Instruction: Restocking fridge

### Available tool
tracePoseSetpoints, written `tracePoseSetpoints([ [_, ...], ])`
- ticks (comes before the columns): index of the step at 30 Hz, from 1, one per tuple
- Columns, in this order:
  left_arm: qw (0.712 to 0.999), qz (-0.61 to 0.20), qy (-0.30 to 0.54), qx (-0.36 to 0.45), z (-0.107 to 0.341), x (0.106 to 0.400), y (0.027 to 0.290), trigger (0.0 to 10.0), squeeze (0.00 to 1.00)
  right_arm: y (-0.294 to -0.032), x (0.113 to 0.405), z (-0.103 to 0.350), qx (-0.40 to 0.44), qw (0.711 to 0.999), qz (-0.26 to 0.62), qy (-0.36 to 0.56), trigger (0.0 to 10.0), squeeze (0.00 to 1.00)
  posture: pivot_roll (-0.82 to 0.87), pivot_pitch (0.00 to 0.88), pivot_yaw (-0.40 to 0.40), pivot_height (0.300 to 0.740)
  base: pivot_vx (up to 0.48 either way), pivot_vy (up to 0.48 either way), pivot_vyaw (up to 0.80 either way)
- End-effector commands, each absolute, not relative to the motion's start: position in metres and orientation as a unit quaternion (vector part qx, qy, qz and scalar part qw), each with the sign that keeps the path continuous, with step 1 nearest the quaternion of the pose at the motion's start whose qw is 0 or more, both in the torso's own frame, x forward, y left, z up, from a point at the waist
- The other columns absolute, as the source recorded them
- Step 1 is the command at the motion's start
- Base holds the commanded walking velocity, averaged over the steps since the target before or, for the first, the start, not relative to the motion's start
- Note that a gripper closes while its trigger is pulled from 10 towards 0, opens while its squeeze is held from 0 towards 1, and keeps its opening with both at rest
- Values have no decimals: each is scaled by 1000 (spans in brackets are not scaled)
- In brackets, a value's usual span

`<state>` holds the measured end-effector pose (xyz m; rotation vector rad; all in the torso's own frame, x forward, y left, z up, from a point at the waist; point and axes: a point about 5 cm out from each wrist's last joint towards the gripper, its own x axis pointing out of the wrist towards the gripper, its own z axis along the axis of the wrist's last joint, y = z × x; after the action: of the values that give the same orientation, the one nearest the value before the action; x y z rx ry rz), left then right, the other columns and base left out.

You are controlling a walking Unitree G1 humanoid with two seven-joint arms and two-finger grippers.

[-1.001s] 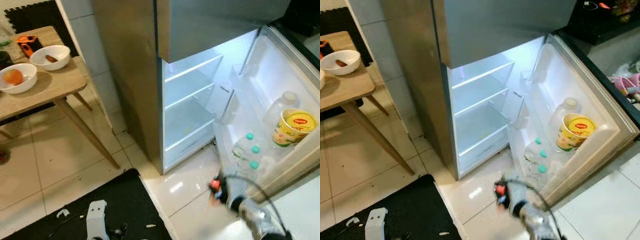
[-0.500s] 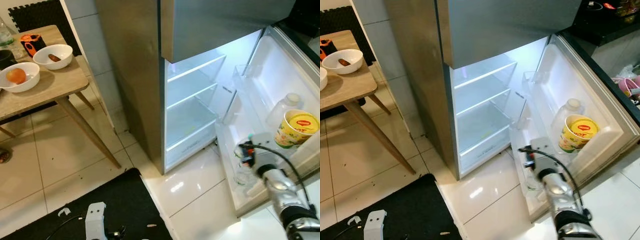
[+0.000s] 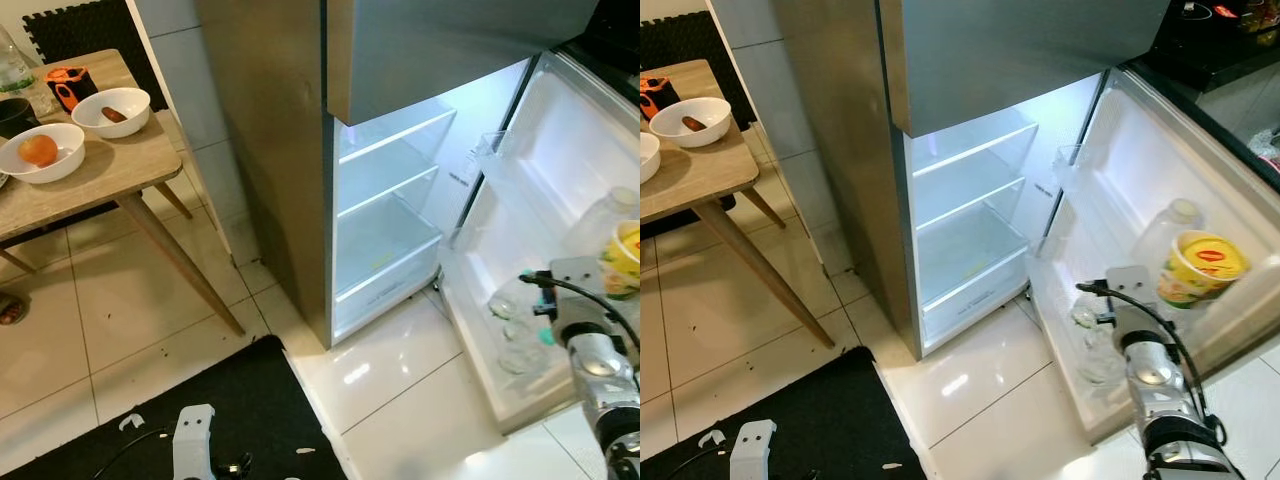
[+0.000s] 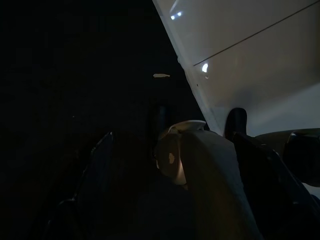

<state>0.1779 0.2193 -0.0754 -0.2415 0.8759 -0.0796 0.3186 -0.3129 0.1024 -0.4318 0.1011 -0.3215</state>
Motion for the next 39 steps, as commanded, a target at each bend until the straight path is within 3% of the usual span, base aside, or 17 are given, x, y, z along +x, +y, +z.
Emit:
tracePoseSetpoints([
  [1, 890, -40, 437, -121, -81, 169, 215, 10000, 0, -334, 312, 112, -216, 952, -212, 41, 10000, 0, -100, 118, -4, 740, 0, 0, 0],
  [8, 889, -40, 440, -121, -82, 167, 215, 10000, 0, -350, 301, 109, -221, 944, -236, 61, 10000, 0, -108, 115, -5, 740, 0, 0, 0],
  [13, 888, -49, 440, -123, -83, 169, 206, 10000, 0, -307, 290, 49, -162, 964, -141, 157, 10000, 0, -104, 108, -13, 740, 0, 0, 0],
  [22, 886, -53, 443, -124, -84, 168, 201, 10000, 0, -280, 258, -3, -156, 947, -99, 262, 10000, 0, -102, 95, -22, 740, 0, 0, 0],
  [25, 884, -48, 448, -126, -86, 165, 199, 10000, 0, -264, 222, -40, -142, 922, -81, 350, 10000, 0, -87, 74, -38, 740, 0, 0, 0],
  [26, 884, -48, 448, -126, -86, 165, 199, 10000, 0, -264, 222, -40, -142, 922, -81, 350, 10000, 0, -87, 74, -38, 740, 0, 0, 0],
  [30, 882, -35, 451, -133, -89, 159, 196, 10000, 0, -253, 165, -78, -133, 874, -55, 463, 10000, 0, -79, 57, -45, 740, 0, 0, -600],
  [39, 880, -31, 456, -132, -91, 154, 195, 10000, 0, -250, 149, -85, -141, 858, -40, 492, 10000, 0, -74, 58, -44, 740, 0, 0, -800],
])
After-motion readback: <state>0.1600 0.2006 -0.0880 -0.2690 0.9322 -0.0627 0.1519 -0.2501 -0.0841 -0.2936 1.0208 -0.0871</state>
